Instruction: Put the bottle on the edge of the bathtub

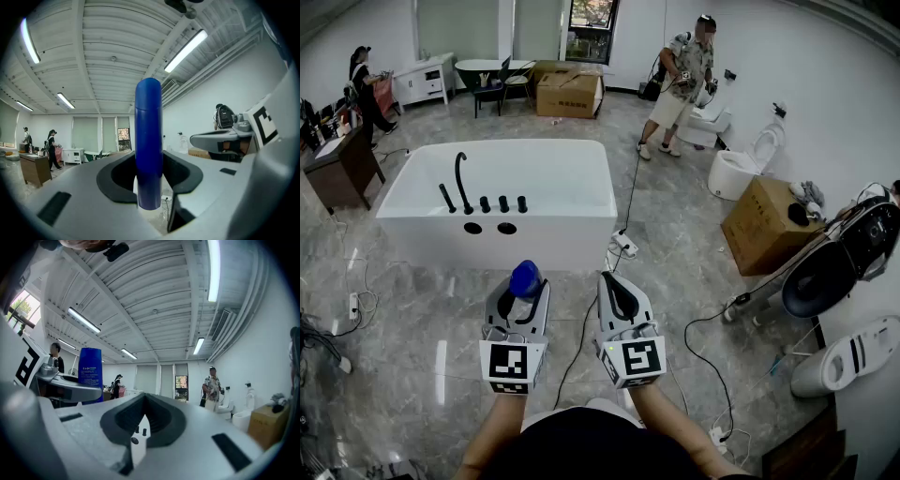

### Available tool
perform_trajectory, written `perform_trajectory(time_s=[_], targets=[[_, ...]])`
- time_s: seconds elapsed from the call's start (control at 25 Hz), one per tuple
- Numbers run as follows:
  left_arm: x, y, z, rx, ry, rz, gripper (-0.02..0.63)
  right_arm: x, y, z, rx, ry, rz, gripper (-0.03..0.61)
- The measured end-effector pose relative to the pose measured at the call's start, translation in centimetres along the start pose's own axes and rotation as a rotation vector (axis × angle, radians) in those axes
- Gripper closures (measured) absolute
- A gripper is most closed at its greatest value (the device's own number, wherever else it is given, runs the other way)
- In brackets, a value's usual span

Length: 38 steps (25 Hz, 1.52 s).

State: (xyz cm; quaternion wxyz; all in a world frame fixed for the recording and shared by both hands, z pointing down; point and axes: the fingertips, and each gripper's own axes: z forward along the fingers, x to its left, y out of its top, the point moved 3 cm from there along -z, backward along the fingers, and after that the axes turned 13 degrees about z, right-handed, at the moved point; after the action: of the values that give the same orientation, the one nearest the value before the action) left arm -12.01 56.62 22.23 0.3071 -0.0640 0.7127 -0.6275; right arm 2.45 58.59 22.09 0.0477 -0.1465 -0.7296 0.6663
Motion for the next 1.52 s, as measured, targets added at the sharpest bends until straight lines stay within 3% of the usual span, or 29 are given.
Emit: perform_trajectory(time_s=[0.68, 1.0, 1.32, 1.52], targets=[[2.0, -2.7, 3.9, 0.029, -0.03, -0.022, 0.456, -1.7, -2.2, 4.0, 0.022, -0.05, 0.054, 0.577], [4.5, -4.8, 11.6, 0.046, -0.015, -0.017, 0.456, -5.1, -3.4, 12.1, 0.027, -0.015, 0.074, 0.578], [8.0, -4.9, 23.1, 0.043, 0.036, -0.019, 0.456, -11.6, -2.5, 23.6, 0.031, 0.032, 0.078, 0.578], [9.4, -6.8, 27.8, 0.057, 0.072, -0.029, 0.456, -14.0, -4.2, 28.6, 0.058, 0.069, 0.078, 0.578]])
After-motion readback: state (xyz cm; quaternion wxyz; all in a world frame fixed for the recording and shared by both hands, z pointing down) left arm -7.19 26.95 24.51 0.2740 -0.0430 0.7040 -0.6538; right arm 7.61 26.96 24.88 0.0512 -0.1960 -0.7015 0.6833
